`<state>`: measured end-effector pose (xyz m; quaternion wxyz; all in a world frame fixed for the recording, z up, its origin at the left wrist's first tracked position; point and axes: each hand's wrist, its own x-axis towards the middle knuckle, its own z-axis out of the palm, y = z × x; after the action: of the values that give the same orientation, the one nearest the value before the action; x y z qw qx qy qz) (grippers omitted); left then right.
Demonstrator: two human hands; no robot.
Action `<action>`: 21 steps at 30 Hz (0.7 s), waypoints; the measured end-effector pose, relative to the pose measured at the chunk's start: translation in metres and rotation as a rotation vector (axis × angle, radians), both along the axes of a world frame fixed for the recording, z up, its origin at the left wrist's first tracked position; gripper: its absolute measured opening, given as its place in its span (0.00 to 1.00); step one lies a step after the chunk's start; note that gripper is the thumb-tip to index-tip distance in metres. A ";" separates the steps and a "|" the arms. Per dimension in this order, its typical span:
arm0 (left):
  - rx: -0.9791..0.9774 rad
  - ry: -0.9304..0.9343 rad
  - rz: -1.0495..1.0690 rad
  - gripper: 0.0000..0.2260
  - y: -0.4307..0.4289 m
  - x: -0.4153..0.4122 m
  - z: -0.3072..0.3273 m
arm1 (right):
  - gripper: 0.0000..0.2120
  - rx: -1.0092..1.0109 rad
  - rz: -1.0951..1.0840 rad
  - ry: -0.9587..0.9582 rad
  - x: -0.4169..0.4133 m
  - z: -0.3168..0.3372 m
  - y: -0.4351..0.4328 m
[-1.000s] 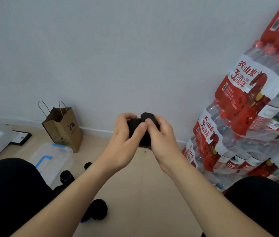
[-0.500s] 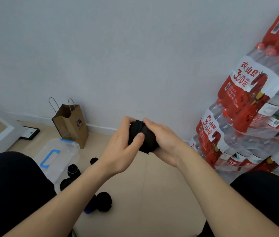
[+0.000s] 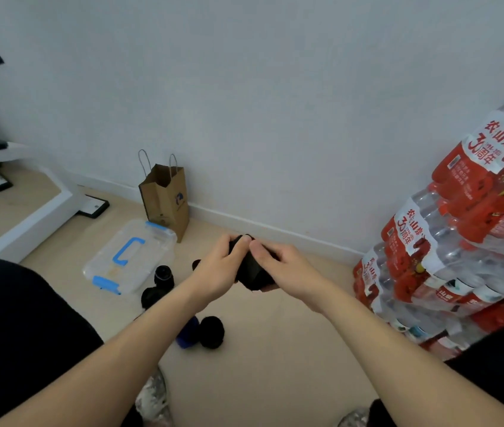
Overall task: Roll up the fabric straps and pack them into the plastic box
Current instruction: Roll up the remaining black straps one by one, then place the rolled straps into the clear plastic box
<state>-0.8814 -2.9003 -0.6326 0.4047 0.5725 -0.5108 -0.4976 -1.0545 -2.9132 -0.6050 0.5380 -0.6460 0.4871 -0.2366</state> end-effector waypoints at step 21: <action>0.640 0.081 0.840 0.08 -0.015 0.176 -0.200 | 0.26 -0.211 0.256 0.960 0.093 -0.239 -0.040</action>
<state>-0.7052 -2.9152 -0.8330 0.3934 0.8031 -0.0439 -0.4454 -0.9610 -2.9532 -0.8439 0.2100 -0.7871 0.5700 0.1069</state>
